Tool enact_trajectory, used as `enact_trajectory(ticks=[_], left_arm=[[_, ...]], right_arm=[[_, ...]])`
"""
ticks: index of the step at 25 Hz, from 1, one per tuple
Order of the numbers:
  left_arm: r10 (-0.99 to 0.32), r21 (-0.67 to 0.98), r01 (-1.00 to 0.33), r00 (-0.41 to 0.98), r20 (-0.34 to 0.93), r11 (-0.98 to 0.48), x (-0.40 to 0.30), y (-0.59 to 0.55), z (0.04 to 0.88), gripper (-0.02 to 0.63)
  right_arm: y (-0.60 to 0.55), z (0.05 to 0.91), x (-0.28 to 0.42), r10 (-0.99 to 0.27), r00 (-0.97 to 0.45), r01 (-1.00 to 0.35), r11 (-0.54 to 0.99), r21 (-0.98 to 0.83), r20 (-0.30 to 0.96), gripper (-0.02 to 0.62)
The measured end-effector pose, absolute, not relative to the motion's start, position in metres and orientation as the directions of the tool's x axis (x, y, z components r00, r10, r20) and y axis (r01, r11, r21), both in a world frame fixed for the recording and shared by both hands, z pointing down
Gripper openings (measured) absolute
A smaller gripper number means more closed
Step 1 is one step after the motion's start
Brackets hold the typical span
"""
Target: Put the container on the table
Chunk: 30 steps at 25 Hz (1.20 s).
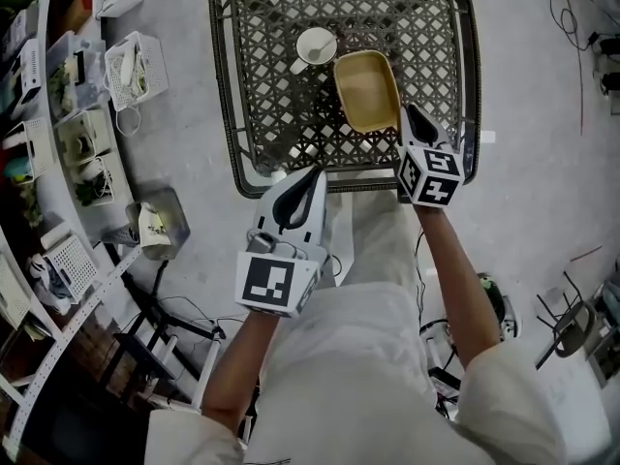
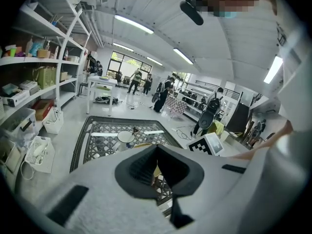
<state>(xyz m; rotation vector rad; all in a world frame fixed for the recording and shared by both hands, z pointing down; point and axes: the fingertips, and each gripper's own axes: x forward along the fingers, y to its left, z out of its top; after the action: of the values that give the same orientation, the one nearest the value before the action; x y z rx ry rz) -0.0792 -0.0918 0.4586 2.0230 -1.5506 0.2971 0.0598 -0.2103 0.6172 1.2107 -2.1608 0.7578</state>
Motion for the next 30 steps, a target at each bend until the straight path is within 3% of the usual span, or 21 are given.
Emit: enact_trajectory(ticks=[14,30], left_arm=[[-0.859,0.283,-0.942,0.292,0.421,-0.182,-0.083,-0.086,0.405,0.025],[-0.892,0.255,-0.929,0.339,0.3,-0.268,-0.081,-0.083,0.326,0.025]], right_arm=[[-0.171,0.512,0.056,-0.584,-0.533,-0.817,0.545,-0.192,0.612,0.02],[-0.137,0.331,0.058,-0.696,-0.611,-0.779,0.613,-0.131,0.376,0.018]])
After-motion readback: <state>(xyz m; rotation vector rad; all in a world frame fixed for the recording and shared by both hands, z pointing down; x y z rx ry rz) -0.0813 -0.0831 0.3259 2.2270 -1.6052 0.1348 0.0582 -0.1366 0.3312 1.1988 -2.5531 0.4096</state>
